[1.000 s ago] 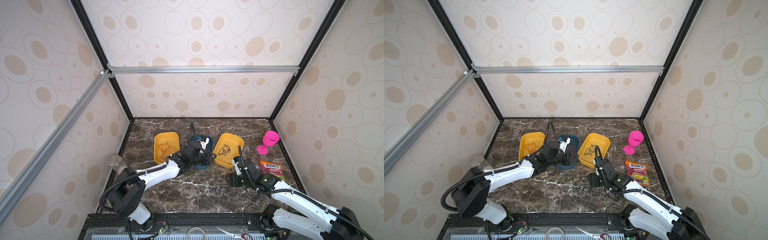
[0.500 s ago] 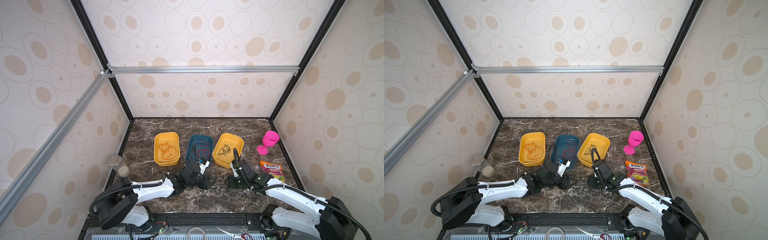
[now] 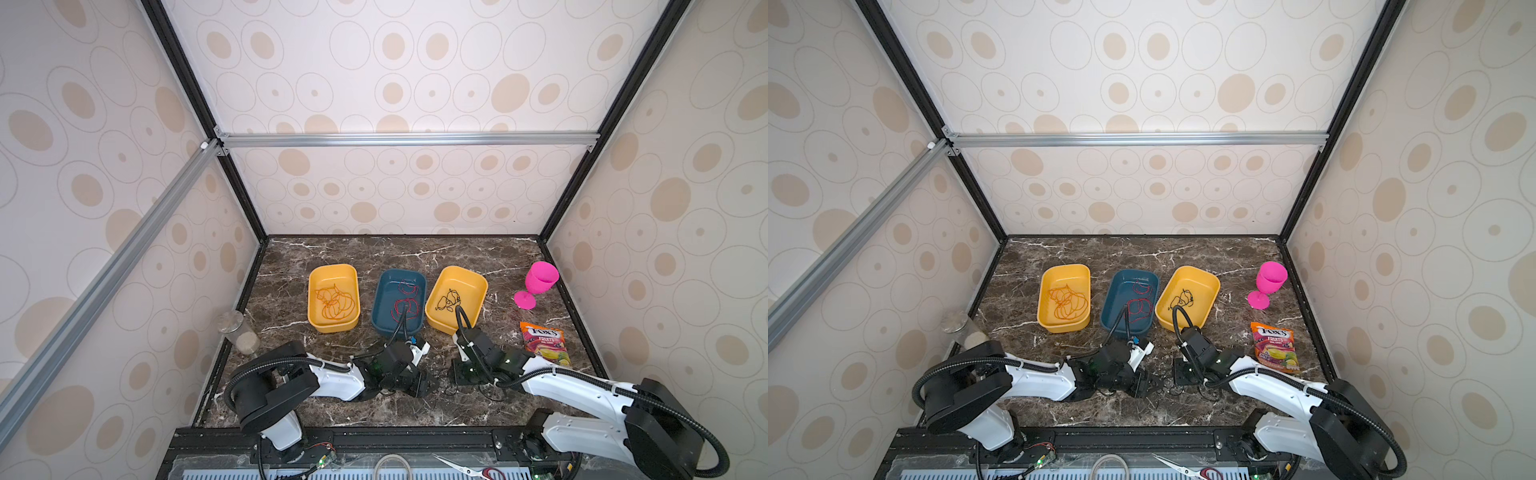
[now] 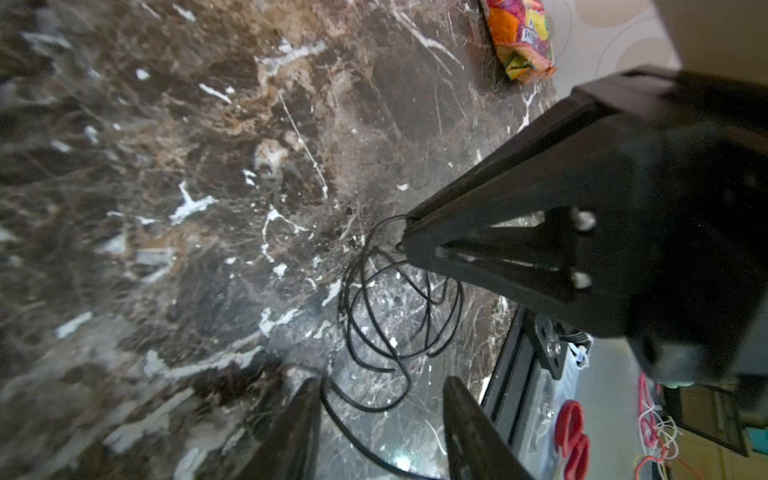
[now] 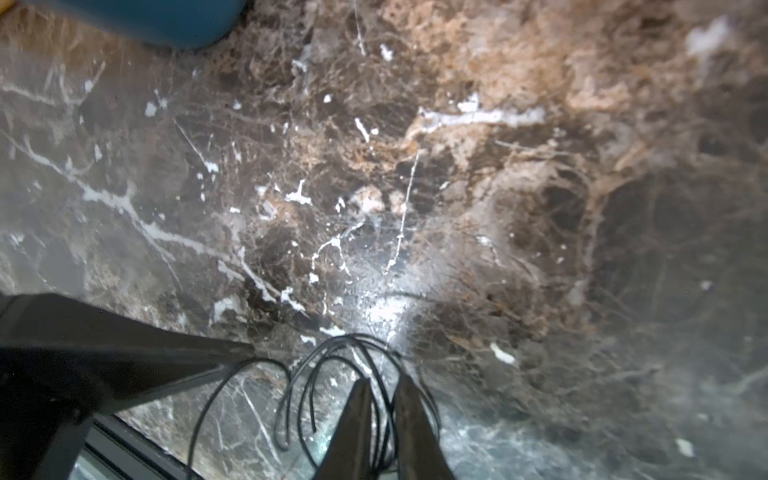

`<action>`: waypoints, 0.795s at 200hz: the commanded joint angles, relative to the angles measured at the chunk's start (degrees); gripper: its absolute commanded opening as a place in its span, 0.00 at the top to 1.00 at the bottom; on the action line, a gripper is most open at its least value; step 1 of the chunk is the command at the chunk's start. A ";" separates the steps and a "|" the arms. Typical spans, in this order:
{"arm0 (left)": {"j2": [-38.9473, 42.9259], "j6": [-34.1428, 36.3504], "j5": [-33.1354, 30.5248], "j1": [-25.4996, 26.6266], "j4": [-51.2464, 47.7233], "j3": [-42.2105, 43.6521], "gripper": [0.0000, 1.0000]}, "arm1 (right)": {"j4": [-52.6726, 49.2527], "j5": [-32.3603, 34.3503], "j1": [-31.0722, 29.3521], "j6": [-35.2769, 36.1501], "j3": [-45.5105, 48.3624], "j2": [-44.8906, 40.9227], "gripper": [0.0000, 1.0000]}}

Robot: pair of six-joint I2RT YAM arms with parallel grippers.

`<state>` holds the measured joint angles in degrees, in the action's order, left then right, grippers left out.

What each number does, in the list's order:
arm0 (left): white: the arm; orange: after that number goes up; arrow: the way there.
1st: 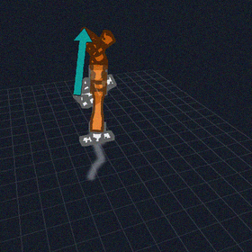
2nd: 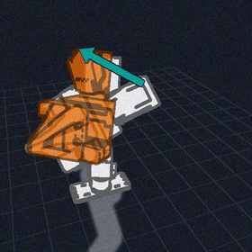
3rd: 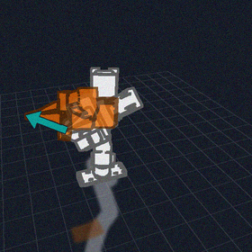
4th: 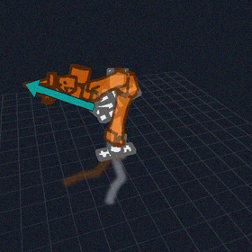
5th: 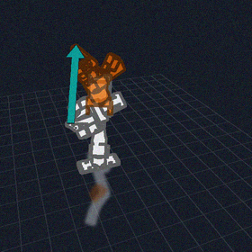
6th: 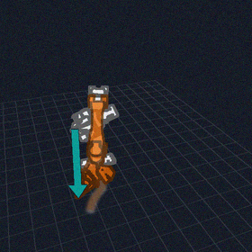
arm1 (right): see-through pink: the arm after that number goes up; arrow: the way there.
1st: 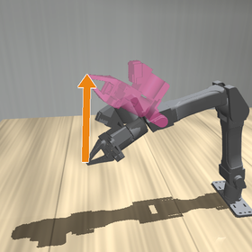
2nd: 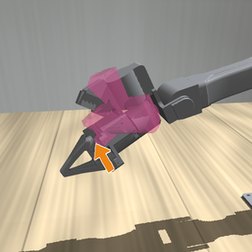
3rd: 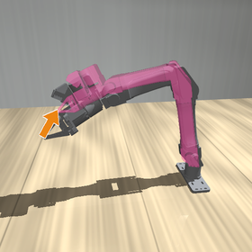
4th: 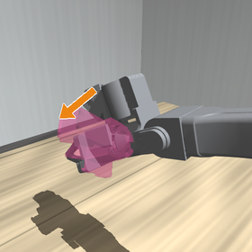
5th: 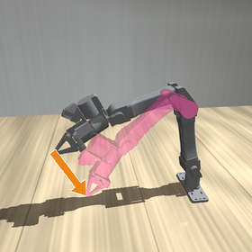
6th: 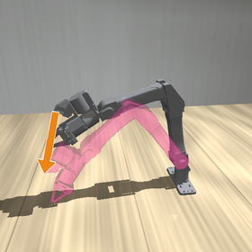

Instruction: Untangle the cables

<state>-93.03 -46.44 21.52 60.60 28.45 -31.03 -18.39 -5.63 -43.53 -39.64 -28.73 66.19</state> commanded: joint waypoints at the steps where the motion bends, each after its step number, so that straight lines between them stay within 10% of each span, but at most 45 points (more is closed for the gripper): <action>1: -0.87 -1.11 0.02 0.58 2.95 0.01 0.70 | 0.24 -0.10 -0.50 1.94 -1.55 -0.80 0.89; 37: 0.05 -0.04 -1.80 0.57 0.34 -0.16 1.00 | 0.05 -0.01 -0.47 4.86 -1.35 -3.77 0.92; 159: 9.38 0.83 -7.90 -1.20 -5.47 2.62 1.00 | -6.36 7.67 -0.27 7.33 -1.81 -11.52 0.64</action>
<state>-84.33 -46.39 15.31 59.83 24.56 -29.21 -22.26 0.01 -43.59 -31.64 -29.12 56.12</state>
